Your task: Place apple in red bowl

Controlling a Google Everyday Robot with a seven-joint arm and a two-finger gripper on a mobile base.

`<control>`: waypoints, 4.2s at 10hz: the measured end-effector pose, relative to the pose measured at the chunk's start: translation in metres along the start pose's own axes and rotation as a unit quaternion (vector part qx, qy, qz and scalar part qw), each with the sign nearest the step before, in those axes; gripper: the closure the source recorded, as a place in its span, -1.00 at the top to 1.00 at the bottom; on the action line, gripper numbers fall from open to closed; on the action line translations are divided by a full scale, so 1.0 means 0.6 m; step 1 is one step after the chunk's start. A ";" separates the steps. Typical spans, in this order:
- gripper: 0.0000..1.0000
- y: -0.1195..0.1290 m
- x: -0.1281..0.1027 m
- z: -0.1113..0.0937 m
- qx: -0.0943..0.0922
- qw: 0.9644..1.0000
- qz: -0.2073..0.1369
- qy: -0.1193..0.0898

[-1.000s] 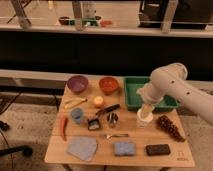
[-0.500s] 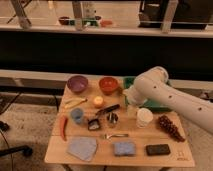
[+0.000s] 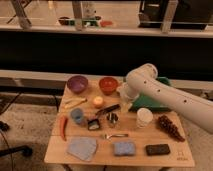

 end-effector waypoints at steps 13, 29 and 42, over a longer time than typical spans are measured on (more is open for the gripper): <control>0.60 -0.071 -0.074 0.050 0.028 0.997 -0.041 -0.054; 0.60 -0.117 -0.153 0.178 0.036 0.982 -0.135 -0.131; 0.60 -0.133 -0.158 0.240 0.024 0.975 -0.166 -0.148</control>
